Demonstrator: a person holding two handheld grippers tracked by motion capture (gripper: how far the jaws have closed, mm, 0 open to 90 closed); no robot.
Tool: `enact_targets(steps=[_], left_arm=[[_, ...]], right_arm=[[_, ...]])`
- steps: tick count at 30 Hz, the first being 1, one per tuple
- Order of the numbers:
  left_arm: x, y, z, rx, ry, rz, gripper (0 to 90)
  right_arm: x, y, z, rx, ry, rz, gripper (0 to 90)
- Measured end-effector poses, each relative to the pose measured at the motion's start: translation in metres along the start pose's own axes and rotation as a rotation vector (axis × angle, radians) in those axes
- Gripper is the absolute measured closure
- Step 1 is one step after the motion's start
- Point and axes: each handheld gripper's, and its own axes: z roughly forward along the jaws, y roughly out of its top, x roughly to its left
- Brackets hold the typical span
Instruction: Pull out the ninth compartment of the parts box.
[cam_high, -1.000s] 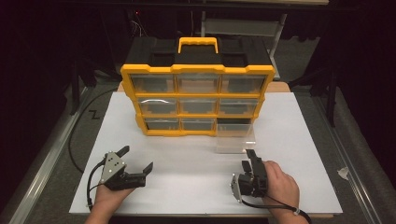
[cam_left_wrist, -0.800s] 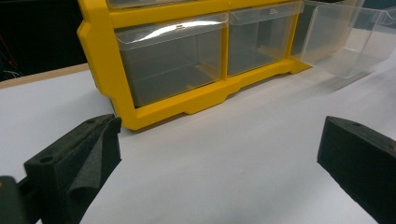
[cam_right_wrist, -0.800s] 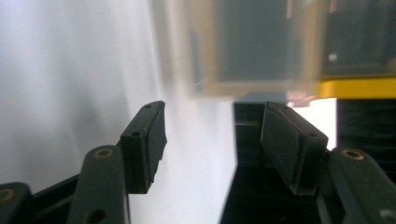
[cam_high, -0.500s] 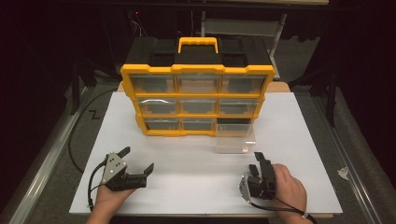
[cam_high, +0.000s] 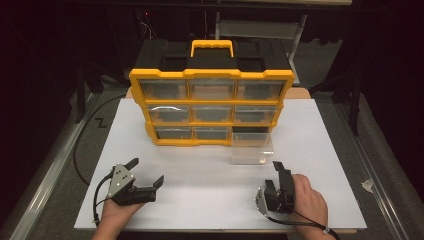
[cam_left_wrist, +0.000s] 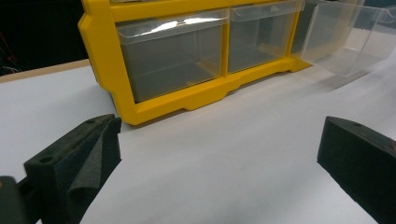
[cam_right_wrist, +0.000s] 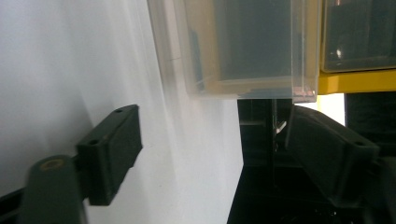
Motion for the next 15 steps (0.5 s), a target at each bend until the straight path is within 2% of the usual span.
enact_targets(steps=[5,6,8,15], left_arm=[[0.0001,0.0002,0.0005,0.003,0.0,-0.003,0.1],[0.0002,0.0002,0.0008,0.004,0.0,-0.004,0.1],[0.0001,0.0001,0.001,0.005,0.001,-0.003,0.2],[0.0007,0.0005,0.0004,0.005,-0.002,-0.014,0.2]], right_arm=[[-0.0005,0.0,0.0002,-0.002,-0.018,-0.007,6.9],[-0.0006,0.0,0.0006,-0.004,-0.005,-0.009,5.7],[0.0001,0.0008,0.0001,-0.005,-0.019,-0.019,1.3],[-0.0006,0.0033,-0.0014,-0.012,-0.045,-0.019,0.9]])
